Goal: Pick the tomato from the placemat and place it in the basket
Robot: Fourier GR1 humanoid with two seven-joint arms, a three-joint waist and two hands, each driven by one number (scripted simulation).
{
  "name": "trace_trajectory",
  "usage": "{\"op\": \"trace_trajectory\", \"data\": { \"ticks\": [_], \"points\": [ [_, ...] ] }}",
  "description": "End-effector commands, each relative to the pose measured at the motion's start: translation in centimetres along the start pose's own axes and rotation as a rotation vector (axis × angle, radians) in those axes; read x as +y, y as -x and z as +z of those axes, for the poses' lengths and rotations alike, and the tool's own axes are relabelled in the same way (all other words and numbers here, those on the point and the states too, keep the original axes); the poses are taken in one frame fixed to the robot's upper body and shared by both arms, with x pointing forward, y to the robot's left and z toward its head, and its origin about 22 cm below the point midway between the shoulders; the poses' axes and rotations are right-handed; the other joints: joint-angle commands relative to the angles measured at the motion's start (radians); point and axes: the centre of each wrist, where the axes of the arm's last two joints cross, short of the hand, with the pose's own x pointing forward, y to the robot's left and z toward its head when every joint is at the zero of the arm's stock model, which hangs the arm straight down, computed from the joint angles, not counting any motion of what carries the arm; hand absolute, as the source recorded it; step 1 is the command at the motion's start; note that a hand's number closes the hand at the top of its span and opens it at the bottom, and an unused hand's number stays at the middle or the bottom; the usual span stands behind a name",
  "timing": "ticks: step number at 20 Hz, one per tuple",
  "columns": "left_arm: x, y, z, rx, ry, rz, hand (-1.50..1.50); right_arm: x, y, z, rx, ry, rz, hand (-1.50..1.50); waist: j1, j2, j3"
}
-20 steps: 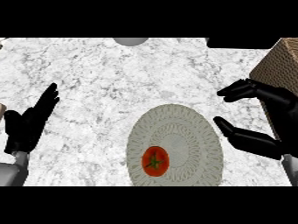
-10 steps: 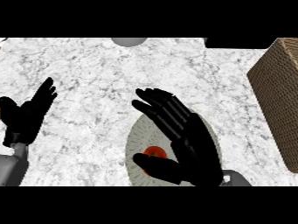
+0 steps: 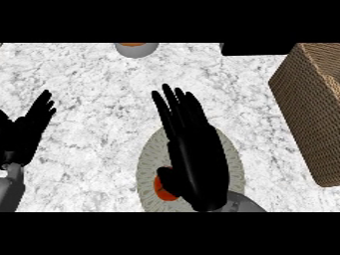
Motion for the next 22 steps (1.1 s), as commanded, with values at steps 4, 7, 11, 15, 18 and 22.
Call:
{"op": "trace_trajectory", "data": {
  "ticks": [4,7,11,15,18,22],
  "points": [
    [-0.5,0.2,0.2,0.009,0.027,0.002,0.00,-4.5,-4.5,0.2,0.246,-0.012,0.246,-1.50,0.018,0.006,0.006],
    [0.5,-0.7,-0.4,-0.013,0.011,0.026,0.00,-5.2,-4.3,0.9,0.299,-0.188,0.263,-1.50,0.021,0.016,0.007],
    [0.0,-0.2,-0.2,-0.013,0.017,0.028,0.00,-6.4,-4.8,2.9,0.290,-0.276,0.221,-1.50,0.021,0.016,0.008],
    [-0.2,-0.6,-0.7,-0.010,0.008,0.018,0.00,-8.6,-4.9,4.6,0.280,-0.282,0.124,-1.50,0.013,0.020,0.008],
    [1.8,-1.3,-0.7,-0.011,0.007,0.013,0.00,-9.9,-4.8,6.5,0.256,-0.280,0.065,-1.50,0.014,0.020,0.009],
    [0.4,-0.3,-0.4,-0.011,0.000,0.022,0.00,-12.1,-4.2,9.2,0.234,-0.183,-0.010,-1.50,0.011,0.021,0.010]
  ]
}}
